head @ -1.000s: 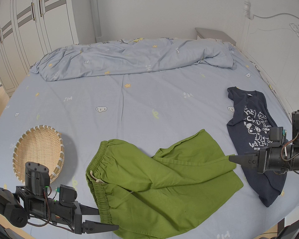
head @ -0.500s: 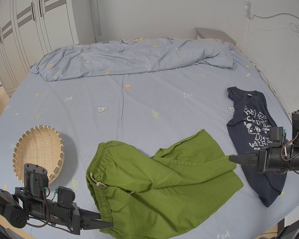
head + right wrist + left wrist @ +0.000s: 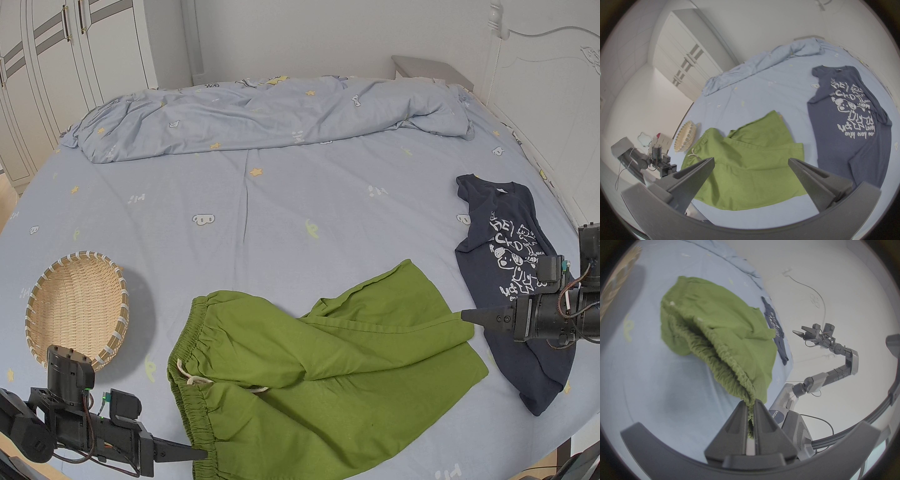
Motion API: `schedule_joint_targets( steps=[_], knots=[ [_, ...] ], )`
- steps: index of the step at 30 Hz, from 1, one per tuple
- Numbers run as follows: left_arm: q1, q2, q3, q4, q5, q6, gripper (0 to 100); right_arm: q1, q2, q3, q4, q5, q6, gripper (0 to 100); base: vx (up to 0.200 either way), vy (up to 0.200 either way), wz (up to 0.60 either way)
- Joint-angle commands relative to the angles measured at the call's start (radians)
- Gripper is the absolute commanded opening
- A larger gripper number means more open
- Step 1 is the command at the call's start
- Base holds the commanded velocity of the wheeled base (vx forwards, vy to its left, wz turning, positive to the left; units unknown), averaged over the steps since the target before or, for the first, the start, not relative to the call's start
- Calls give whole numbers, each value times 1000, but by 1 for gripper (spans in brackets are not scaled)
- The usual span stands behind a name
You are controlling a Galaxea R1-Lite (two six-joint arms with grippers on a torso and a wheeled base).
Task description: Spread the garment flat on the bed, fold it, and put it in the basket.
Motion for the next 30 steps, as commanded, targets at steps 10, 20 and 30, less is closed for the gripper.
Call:
schedule_joint_targets(
  steps=[10,20,30],
  knots=[
    [302,6,98,79,5,0,0,-350,305,-14,45,402,-36,100,0,0,0],
    [317,2,90,75,2,-1,0,-402,433,26,45,503,-144,100,0,0,0],
    [314,5,92,75,-6,-3,0,-401,466,55,25,535,-148,100,0,0,0]
  ],
)
